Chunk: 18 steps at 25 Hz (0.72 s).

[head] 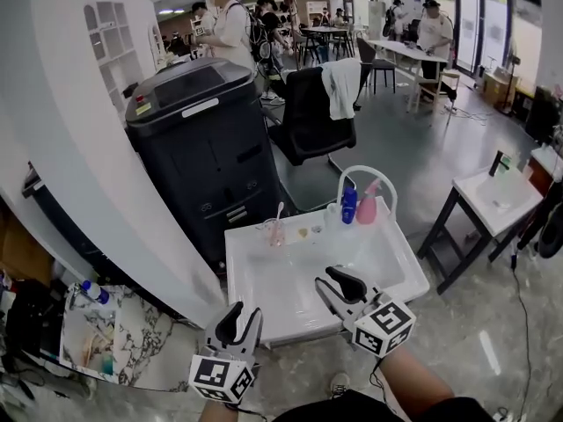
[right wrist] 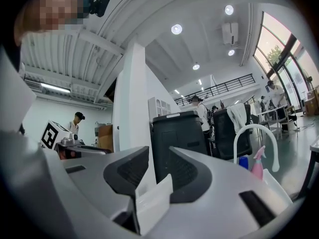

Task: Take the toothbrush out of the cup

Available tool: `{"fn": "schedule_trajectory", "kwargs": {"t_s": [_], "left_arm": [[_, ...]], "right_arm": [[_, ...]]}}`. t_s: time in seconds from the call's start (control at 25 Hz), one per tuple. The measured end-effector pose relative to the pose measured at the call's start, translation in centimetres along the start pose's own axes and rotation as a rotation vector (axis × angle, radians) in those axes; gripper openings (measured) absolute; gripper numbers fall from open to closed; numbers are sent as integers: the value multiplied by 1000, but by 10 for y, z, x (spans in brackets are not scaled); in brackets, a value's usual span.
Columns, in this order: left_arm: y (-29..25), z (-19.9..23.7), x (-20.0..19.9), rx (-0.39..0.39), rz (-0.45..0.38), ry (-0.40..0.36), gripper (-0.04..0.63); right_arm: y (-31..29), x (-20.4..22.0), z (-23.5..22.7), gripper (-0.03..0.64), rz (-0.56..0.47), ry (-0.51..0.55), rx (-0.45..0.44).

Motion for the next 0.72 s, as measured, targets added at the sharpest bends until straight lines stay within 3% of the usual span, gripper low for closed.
{"fn": "schedule_trajectory", "kwargs": {"t_s": [0.36, 0.72], "left_arm": [[-48, -20, -3, -46, 3, -18, 236], [-83, -36, -3, -94, 12, -41, 256]], "right_arm": [[-6, -2, -51, 152, -19, 6, -59], [-12, -2, -91, 181, -16, 14, -112]]}}
Point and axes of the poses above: the fingertips, and each gripper's own axes: y backward along the fingers, z to its left, x out of its underside, the point moved 4 cm from there along y, backward along the fingers, and after that the axes turned 9 degrees about y, right-handed, at the moved point
